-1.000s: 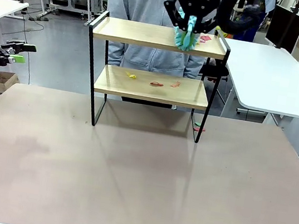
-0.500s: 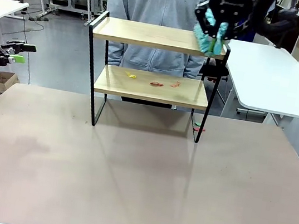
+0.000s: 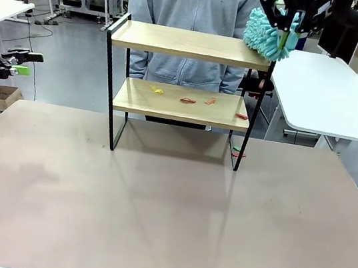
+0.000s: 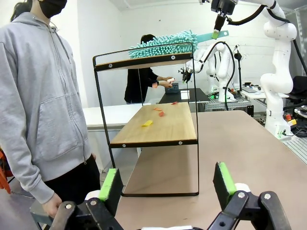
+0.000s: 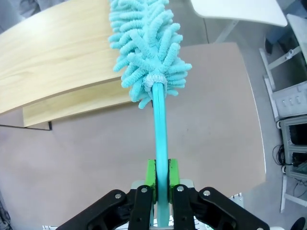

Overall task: Clean the shelf.
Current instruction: Clean the specific section of the Shelf indicated by the human with the Duster.

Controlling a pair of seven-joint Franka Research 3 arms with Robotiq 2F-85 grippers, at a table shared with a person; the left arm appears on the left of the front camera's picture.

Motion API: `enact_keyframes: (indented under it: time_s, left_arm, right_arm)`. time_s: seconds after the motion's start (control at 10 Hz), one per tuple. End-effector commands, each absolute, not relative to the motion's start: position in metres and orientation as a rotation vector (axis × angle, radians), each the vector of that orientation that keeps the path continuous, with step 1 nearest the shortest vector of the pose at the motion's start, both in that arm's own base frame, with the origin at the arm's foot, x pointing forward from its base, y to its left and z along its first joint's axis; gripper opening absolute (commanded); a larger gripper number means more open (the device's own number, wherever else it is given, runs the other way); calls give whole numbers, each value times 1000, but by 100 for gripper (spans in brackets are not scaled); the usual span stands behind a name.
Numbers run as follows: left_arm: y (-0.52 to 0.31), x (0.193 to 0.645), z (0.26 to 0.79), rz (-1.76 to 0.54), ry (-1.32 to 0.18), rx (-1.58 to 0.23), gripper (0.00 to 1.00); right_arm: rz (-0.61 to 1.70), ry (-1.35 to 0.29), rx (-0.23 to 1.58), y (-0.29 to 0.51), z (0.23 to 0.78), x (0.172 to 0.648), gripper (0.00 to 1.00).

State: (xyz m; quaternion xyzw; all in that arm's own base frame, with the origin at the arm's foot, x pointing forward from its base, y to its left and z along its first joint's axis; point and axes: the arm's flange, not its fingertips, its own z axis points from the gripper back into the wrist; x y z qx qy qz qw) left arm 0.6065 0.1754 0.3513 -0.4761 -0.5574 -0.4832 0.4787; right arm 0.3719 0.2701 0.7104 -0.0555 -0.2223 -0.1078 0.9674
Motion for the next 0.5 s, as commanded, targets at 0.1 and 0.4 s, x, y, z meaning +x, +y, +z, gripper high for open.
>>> enact_keyframes:
  time_s: [0.1, 0.4]
  left_arm:
    - [175, 604, 355, -1182, -1367, -1159, 100]
    - [175, 604, 355, -1182, -1367, -1159, 100]
  right_arm:
    - [-185, -520, -101, 270, 723, 362, 13]
    - [-196, -595, -96, 280, 735, 352, 13]
